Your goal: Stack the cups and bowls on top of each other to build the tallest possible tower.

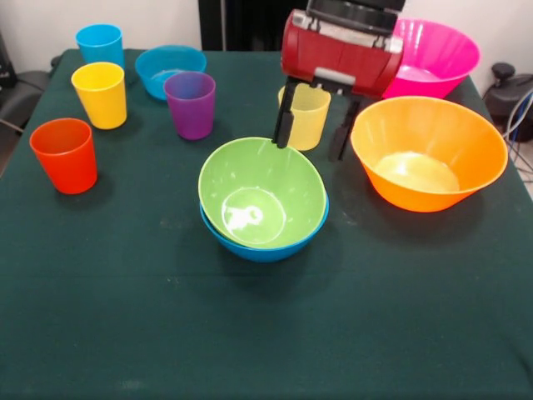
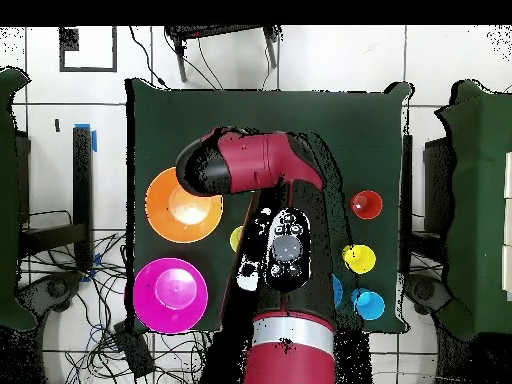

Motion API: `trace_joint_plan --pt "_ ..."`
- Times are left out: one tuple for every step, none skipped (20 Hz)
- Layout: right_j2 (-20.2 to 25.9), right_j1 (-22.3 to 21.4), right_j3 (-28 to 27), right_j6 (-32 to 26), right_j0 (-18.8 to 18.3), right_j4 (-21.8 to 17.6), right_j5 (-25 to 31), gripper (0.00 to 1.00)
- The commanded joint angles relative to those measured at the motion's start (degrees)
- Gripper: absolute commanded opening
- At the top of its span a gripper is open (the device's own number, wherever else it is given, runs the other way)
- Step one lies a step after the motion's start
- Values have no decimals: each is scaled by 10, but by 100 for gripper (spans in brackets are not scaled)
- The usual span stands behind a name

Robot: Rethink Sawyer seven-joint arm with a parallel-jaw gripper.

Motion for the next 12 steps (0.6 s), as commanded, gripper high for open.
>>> trace_joint_plan --pt "8 49 37 -27 30 -66 22 100" --pt "2 52 30 -25 36 -70 26 100" --pt "-10 59 17 -23 49 -84 24 100" --pt "-12 60 13 -26 51 -90 23 100" --pt "-7 58 10 -36 48 -89 29 100" --pt "-3 57 10 -39 45 -85 34 100" --pt "2 54 10 -44 42 -82 39 100" --pt "4 54 8 -46 41 -81 40 100" --pt "8 54 7 -49 39 -80 41 100" --pt "9 55 5 -44 40 -75 47 100" --pt "10 56 4 -40 40 -70 53 100" --pt "9 56 3 -34 40 -64 58 100"
